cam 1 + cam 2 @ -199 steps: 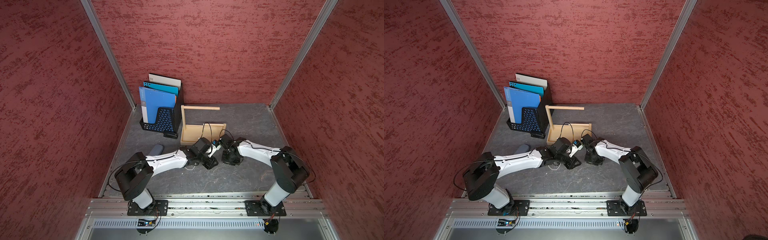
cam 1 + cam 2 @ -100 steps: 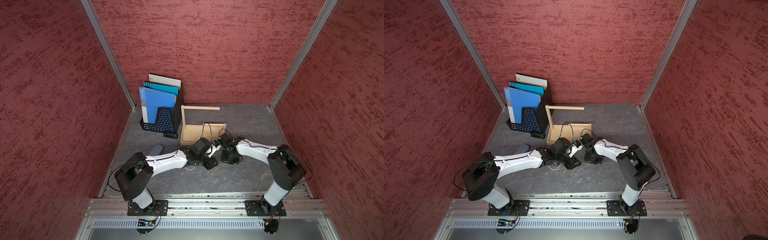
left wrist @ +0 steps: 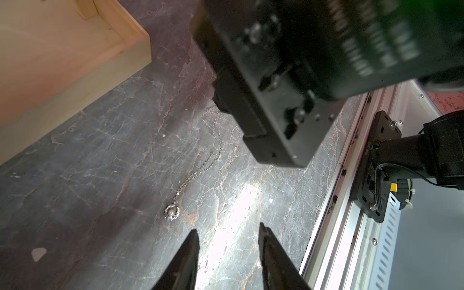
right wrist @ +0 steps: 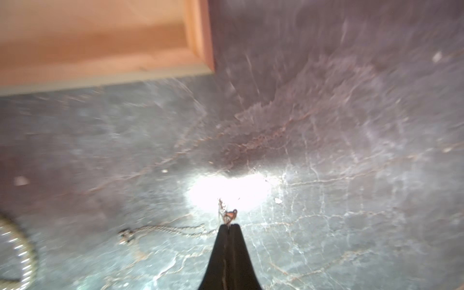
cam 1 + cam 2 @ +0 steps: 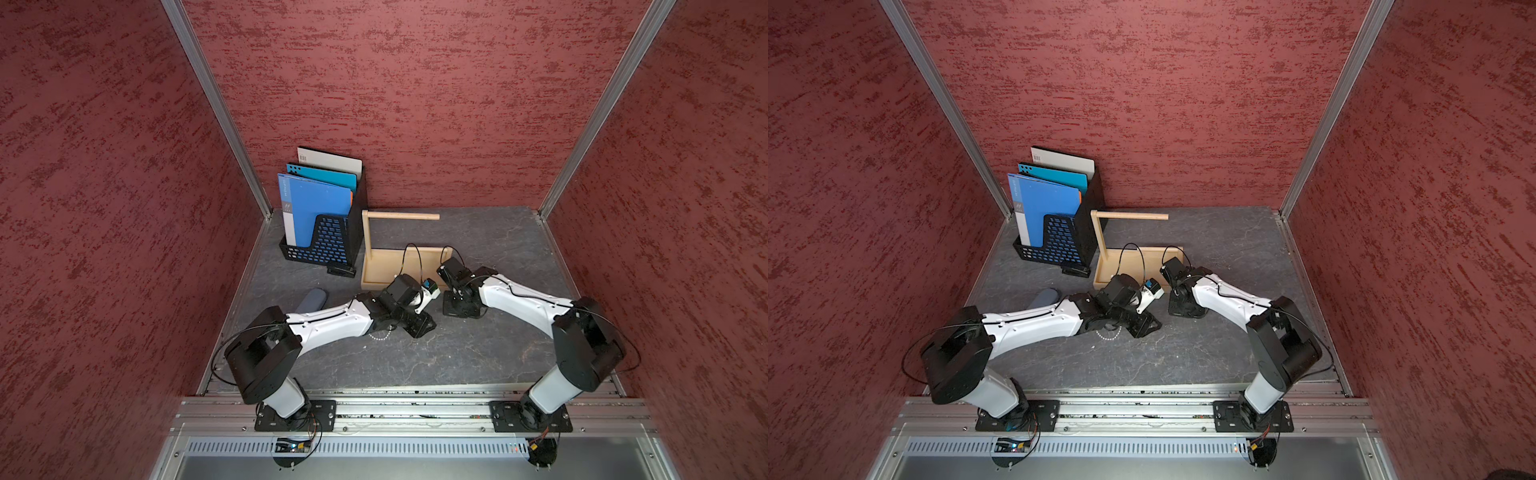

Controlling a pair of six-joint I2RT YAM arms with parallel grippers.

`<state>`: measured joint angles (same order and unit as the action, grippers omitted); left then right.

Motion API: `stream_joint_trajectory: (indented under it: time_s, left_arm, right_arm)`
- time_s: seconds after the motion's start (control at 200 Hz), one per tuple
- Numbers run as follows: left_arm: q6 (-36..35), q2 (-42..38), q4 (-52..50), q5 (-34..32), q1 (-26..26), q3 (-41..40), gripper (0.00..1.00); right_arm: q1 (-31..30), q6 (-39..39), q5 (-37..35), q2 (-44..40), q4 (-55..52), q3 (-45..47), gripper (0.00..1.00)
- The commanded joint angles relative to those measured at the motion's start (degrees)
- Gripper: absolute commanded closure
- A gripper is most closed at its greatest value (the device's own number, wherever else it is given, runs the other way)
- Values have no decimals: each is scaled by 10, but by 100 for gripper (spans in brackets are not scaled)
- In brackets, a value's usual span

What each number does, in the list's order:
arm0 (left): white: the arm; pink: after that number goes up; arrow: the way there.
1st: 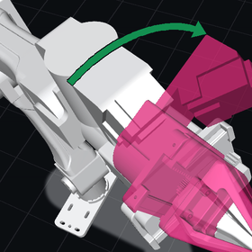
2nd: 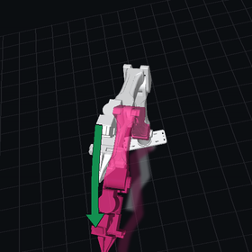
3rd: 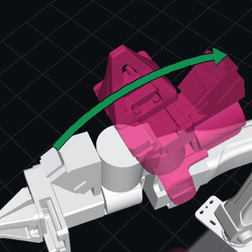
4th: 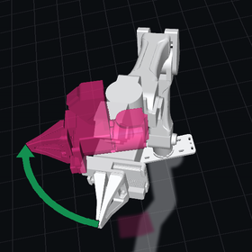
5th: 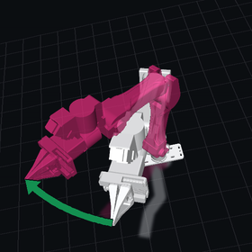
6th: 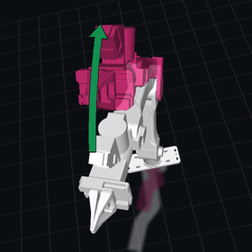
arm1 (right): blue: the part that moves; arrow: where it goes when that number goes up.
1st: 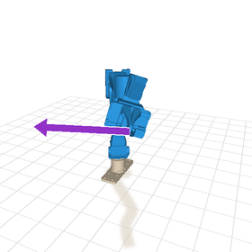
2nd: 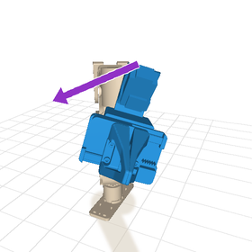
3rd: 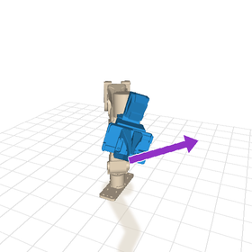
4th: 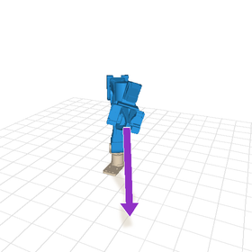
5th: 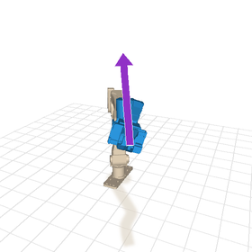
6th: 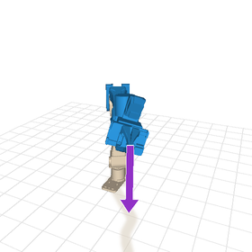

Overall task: Hang the necklace on the jewelry display stand
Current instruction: Pick up the necklace from the center of the board.

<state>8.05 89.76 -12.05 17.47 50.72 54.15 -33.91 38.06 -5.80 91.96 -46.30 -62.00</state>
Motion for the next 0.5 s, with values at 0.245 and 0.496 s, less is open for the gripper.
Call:
stream_joint_trajectory:
  time_s: [0.245,0.496]
  left_arm:
    - [7,-82,23,1,-60,5,59]
    - [-5,-130,12,-5,-87,55,61]
  right_arm:
    - [-23,-127,12,-120,34,-52,100]
    - [-41,-166,49,-176,37,-132,100]
